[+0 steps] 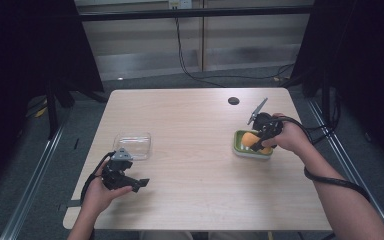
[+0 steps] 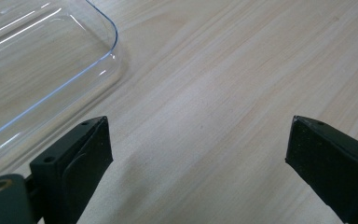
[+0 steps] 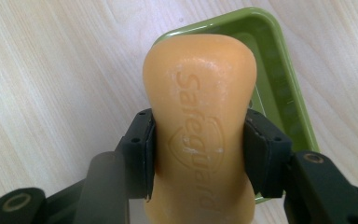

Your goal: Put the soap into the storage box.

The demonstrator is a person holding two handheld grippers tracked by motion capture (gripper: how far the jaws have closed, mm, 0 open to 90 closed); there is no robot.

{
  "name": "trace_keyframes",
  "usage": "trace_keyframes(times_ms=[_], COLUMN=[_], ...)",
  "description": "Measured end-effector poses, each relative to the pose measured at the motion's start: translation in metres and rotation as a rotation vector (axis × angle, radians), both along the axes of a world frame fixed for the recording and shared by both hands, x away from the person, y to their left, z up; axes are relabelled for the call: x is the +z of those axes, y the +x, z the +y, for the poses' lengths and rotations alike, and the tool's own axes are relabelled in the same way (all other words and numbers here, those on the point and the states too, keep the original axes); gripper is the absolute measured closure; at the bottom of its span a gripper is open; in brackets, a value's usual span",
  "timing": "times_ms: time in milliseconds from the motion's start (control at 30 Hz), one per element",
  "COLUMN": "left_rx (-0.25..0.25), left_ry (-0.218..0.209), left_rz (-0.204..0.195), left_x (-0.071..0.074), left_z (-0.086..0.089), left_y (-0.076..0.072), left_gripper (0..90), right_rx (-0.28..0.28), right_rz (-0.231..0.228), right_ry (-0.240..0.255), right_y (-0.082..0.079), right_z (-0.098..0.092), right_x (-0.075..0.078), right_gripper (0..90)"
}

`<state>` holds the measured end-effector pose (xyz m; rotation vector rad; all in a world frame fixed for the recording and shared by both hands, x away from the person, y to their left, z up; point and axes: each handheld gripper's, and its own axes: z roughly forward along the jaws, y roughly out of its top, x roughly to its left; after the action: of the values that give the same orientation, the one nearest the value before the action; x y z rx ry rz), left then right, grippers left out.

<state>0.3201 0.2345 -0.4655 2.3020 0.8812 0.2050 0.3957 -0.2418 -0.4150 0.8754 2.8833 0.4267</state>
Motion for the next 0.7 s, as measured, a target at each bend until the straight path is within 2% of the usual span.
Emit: trace_keyframes(times_ms=[233,400,567,700], left_rx=[-0.004,-0.005,0.005,0.007], left_ry=[0.001,0.015,0.001,0.006], left_rz=[0.001,0.003,0.003,0.001], left_x=[0.0002,0.0009,-0.0002,0.0008], left_z=[0.0002,0.0009,0.0018,0.0021], left_y=[-0.0001,0.0003,0.0003,0.0003], left_gripper=[6.5,6.5,6.5,6.5], right_rx=[-0.017,-0.010,0.002,-0.004], right_rz=[0.008,0.002,-0.008,0.002], right_ry=[0.001,-0.002,-0.005,-0.011], right_y=[0.0028,0.0047,0.0069,0.0073], right_z=[-0.0011,-0.0021,-0.0033,-0.0028], right_x=[0.0012,0.0011,0.0007,0.0017], right_gripper=[50.5,50.5,50.4,50.4])
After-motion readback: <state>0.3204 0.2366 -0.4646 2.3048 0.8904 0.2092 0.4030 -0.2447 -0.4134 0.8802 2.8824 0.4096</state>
